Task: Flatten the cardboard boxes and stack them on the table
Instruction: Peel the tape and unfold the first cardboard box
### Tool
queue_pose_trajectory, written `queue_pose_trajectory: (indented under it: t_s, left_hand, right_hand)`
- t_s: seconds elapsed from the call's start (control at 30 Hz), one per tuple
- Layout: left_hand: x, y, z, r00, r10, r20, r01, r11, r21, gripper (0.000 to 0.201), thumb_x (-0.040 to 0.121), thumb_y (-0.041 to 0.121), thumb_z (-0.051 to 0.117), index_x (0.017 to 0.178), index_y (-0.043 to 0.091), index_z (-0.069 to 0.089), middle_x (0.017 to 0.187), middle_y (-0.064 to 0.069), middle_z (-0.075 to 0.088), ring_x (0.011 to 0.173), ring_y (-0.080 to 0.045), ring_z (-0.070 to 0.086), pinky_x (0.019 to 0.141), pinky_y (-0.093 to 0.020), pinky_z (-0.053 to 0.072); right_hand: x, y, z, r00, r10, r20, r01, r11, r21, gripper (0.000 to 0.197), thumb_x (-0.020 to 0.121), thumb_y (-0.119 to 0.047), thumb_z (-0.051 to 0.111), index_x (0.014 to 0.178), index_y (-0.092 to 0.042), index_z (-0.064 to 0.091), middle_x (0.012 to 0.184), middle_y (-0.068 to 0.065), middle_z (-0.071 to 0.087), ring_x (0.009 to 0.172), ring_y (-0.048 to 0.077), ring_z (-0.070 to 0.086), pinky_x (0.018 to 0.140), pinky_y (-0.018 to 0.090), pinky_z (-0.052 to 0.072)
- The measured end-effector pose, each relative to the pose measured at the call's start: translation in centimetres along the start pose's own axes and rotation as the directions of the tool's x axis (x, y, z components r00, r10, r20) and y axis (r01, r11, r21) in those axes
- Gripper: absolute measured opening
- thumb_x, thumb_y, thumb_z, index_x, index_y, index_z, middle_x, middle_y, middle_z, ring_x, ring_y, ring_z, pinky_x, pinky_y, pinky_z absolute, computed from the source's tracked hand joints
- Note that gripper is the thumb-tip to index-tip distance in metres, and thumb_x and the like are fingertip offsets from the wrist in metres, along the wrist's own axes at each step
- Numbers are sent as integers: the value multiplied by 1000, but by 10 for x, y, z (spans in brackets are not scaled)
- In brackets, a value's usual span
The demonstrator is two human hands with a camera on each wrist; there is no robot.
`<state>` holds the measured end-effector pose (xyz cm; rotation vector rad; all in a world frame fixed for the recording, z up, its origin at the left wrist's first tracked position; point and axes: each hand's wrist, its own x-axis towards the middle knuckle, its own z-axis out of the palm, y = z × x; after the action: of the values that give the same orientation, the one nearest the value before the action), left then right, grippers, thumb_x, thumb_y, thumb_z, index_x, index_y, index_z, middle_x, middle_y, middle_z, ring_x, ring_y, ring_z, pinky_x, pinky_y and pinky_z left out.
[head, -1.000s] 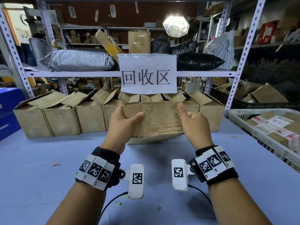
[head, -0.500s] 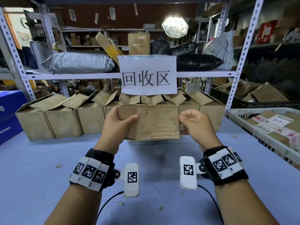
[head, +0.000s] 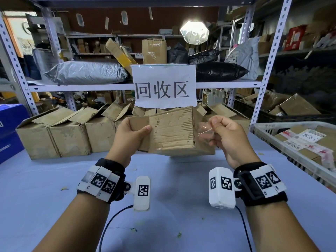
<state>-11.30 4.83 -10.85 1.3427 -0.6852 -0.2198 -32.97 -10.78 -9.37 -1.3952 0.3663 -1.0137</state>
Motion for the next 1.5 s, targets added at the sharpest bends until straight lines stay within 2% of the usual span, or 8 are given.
queue_pose_trajectory:
  t_s: [0.13, 0.27, 0.43, 0.53, 0.77, 0.9, 1.07, 1.5]
  left_hand:
    - [7, 2, 6, 1000, -13, -22, 18, 968, 252, 40, 86, 27, 82, 114, 23, 54, 122, -1, 64, 107, -21, 64, 83, -40, 59]
    - [8, 29, 10, 935, 334, 122, -314, 614, 724, 86, 81, 39, 82, 152, 23, 37, 151, -7, 42, 140, -30, 34, 118, -49, 30]
    - [-22, 65, 34, 720, 233, 654, -657, 534, 533, 106, 58, 76, 73, 150, 59, 22, 166, 11, 3, 152, -18, -1, 117, -55, 8]
    - [-26, 68, 41, 667, 211, 715, -735, 349, 582, 114, 64, 54, 85, 157, 45, 18, 169, -1, 1, 155, -25, 0, 121, -53, 15]
    - [-27, 58, 32, 680, 410, 608, -732, 435, 524, 100, 57, 55, 84, 145, 33, 43, 146, 2, 35, 135, -22, 35, 113, -47, 39]
    - [-39, 43, 39, 780, 437, 448, -617, 657, 433, 96, 56, 54, 89, 139, 27, 50, 142, 4, 39, 137, -19, 39, 116, -43, 37]
    - [-48, 28, 49, 835, 399, 378, -540, 722, 432, 97, 56, 39, 98, 139, 22, 52, 145, -1, 38, 139, -19, 37, 120, -41, 32]
    - [-46, 21, 41, 849, 376, 372, -515, 747, 421, 92, 58, 37, 98, 137, 26, 53, 146, 0, 34, 142, -19, 33, 121, -41, 31]
  right_hand:
    - [2, -6, 4, 998, -51, -21, 52, 999, 9, 11, 102, -19, 56, 102, -12, 64, 96, 3, 78, 67, 14, 73, 52, 19, 53]
    - [2, -7, 10, 996, -94, 10, 93, 993, 71, 14, 101, -21, 56, 98, -16, 69, 110, 2, 76, 84, 21, 70, 63, 23, 58]
    - [4, -10, 33, 989, -123, 77, 114, 986, 120, 9, 100, -21, 57, 102, -14, 64, 104, 3, 76, 88, 19, 66, 68, 26, 59]
    - [1, -16, 42, 983, -150, 107, 132, 978, 163, 9, 92, -23, 63, 98, -17, 66, 87, 1, 75, 82, 12, 68, 71, 27, 60]
    - [-9, -33, 29, 952, -217, 216, 243, 965, -101, 11, 97, -12, 62, 94, -19, 71, 83, -4, 73, 85, 19, 62, 90, 39, 54]
    - [-11, -36, 23, 897, -373, 238, 442, 747, -496, 20, 87, -14, 76, 86, -34, 74, 83, -20, 71, 77, -4, 60, 72, 8, 46]
    - [-8, -25, 22, 882, -442, 161, 408, 548, -730, 21, 82, -21, 81, 101, -28, 79, 103, -12, 63, 97, 5, 58, 90, 24, 47]
    - [-16, -14, 17, 846, -456, 275, 495, 485, -721, 13, 93, -30, 68, 97, -25, 80, 95, -13, 74, 90, 6, 66, 83, 35, 53]
